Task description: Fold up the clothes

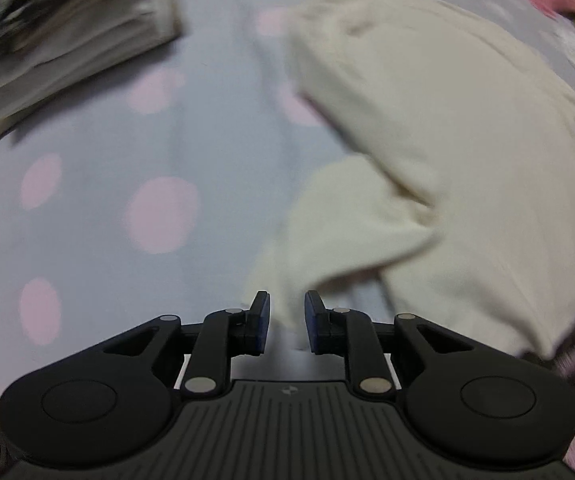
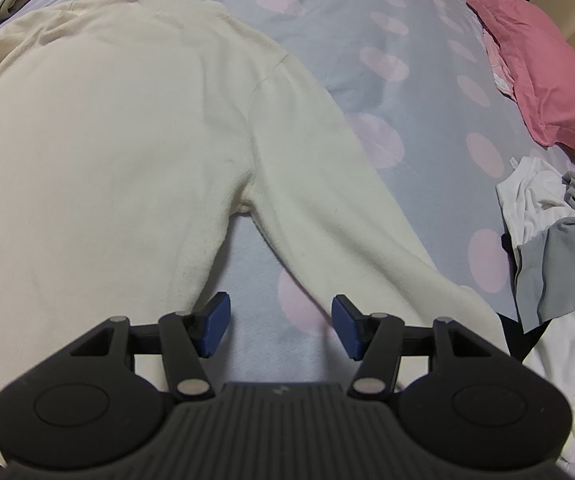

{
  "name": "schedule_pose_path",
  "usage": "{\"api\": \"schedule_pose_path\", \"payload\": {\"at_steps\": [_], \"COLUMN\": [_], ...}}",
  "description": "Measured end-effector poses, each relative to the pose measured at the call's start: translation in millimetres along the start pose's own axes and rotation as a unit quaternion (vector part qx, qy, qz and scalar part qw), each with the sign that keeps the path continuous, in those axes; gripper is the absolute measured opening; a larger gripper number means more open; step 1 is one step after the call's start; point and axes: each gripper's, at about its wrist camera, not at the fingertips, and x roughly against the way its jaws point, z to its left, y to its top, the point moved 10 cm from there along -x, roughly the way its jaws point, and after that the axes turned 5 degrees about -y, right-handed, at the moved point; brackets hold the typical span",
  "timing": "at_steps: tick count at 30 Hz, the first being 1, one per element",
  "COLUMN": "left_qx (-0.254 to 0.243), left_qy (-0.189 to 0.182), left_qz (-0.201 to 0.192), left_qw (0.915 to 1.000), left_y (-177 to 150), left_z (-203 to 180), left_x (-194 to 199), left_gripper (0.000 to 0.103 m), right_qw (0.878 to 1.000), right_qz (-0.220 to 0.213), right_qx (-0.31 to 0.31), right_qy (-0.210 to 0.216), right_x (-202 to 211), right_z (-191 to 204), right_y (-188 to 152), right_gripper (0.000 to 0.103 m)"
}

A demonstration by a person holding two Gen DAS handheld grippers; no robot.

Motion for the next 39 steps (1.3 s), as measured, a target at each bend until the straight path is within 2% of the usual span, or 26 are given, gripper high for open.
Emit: {"api": "schedule_pose_path", "payload": {"at_steps": [5,7,12,14,15,17,18,21,25,28,32,39], "left_qx": [0.071,0.094,0.08,0.082,0.085,0.088,0.088,0.079,0.097,0.118,0.142,0.194], "left_qy": [0.019,0.025,0.024,0.028,0.029,0.015,0.009,0.013,0.019,0.028,0.068,0.129], "left_qz": [-0.011,-0.014,-0.006,-0.007,-0.007,-0.008,-0.01,-0.028,-0.076,-0.113,-0.147,-0.168], "left_qw": [0.9972,0.9952,0.9965,0.9962,0.9959,0.9959,0.9961,0.9964,0.9922,0.9862,0.9765,0.9578], "left_y": [10,13,11,12,11,11,12,17,32,48,67,83], "left_z": [29,37,28,26,25,22,19,17,31,53,92,167], "left_x": [-10,-15,-38,-44,-46,-44,-42,-26,17,57,100,125], "left_gripper": [0.017,0.022,0.037,0.037,0.037,0.018,0.004,0.001,0.001,0.001,0.001,0.001], "right_qw": [1.0,1.0,1.0,1.0,1.0,1.0,1.0,1.0,1.0,1.0,1.0,1.0], "right_qz": [0.001,0.001,0.003,0.006,0.008,0.009,0.008,0.004,0.009,0.011,0.009,0.005], "right_qx": [0.003,0.003,-0.001,-0.002,-0.002,0.0,0.0,0.004,0.003,0.003,0.004,-0.007], "right_qy": [0.001,0.001,0.002,0.001,0.0,-0.001,0.0,0.0,-0.002,-0.002,-0.003,-0.009], "right_x": [-1,-1,-4,-5,-6,-6,-6,-4,-7,-8,-8,-11], "right_z": [2,3,1,1,1,2,3,3,2,2,3,-2], "right_y": [1,1,0,-1,-1,-1,0,0,-2,-2,1,6], "right_gripper": [0.06,0.06,0.061,0.061,0.061,0.061,0.061,0.061,0.061,0.061,0.061,0.061]}}
